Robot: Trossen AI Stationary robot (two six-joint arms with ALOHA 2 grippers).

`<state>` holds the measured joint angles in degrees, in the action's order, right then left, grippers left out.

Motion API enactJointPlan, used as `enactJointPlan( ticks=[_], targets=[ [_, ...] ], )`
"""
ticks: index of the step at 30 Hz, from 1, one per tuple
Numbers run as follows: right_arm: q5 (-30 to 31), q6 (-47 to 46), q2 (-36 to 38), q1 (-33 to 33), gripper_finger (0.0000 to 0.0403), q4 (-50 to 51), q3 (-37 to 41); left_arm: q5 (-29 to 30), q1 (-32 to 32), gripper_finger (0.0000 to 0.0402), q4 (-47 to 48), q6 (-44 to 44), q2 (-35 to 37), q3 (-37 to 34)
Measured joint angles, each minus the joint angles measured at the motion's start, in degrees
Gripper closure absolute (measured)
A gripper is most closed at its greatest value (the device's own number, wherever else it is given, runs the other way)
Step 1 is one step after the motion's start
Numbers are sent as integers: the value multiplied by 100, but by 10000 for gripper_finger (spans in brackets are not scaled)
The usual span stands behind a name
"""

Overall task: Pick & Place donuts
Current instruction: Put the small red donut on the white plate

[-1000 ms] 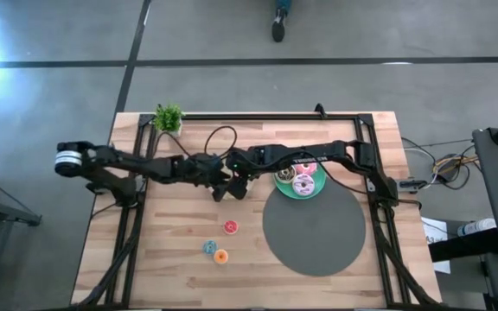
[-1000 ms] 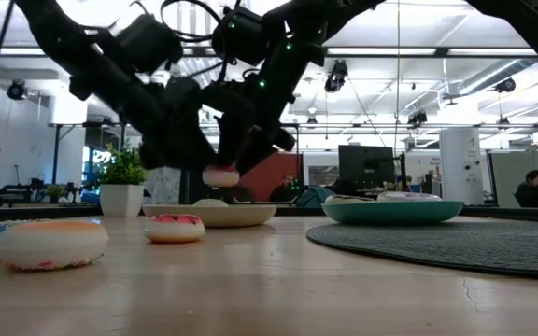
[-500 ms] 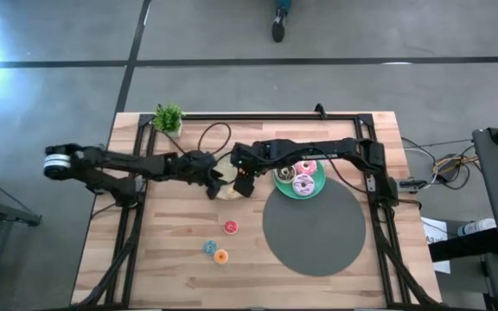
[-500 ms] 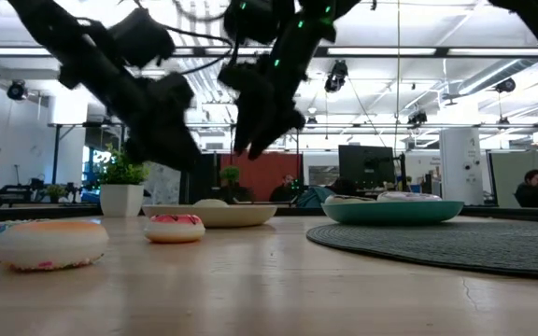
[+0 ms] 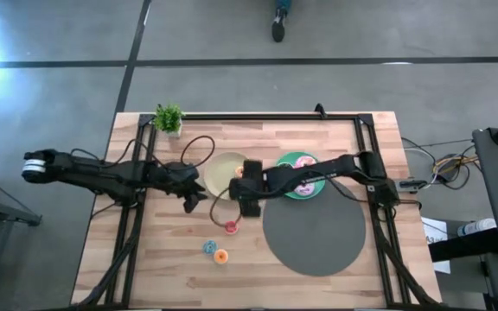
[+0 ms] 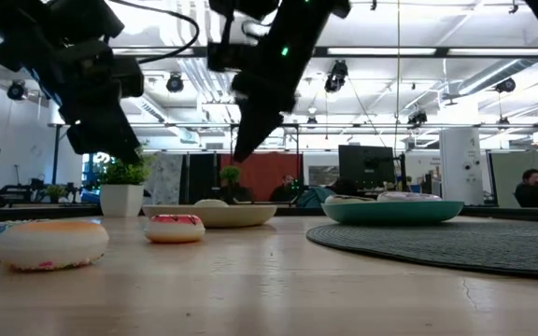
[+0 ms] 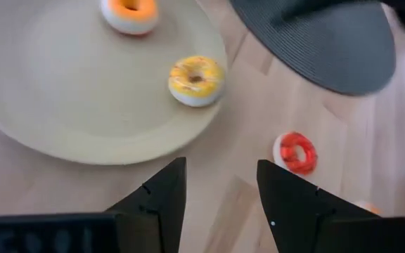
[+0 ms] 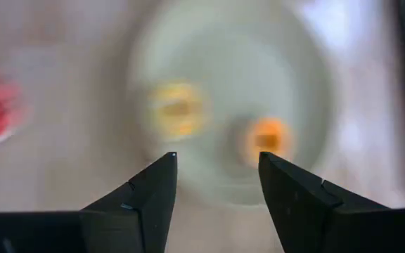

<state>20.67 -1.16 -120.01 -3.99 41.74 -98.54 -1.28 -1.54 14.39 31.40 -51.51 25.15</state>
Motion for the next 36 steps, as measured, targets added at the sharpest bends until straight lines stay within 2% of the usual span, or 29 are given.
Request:
enactJointPlan(
  ticks=[1,2,5,7,12,14,18,27,36],
  targets=[
    [94,-194,-1,119,209,-54,0,36,0,253,-8,58,3,-1],
    [-70,-359,4,278,210,-125,-2,37,0,253,-9,112,8,0],
    [-966,-398,1,742,219,-286,59,37,23,253,-16,173,23,36],
    [-1286,56,-59,915,226,-399,127,37,45,253,-30,175,58,45],
    [-1480,1204,-249,877,239,-501,138,78,64,253,-24,206,130,25],
    [-1453,1453,-368,842,243,-557,139,136,63,253,-27,230,131,6],
    [-1053,1341,-547,915,248,-700,140,241,63,253,-17,238,133,-10],
    [-1379,1332,-720,1086,252,-698,139,293,63,253,-24,236,131,-10],
    [-1323,1340,-852,1127,276,-752,138,350,63,253,-20,317,131,-10]
  ],
)
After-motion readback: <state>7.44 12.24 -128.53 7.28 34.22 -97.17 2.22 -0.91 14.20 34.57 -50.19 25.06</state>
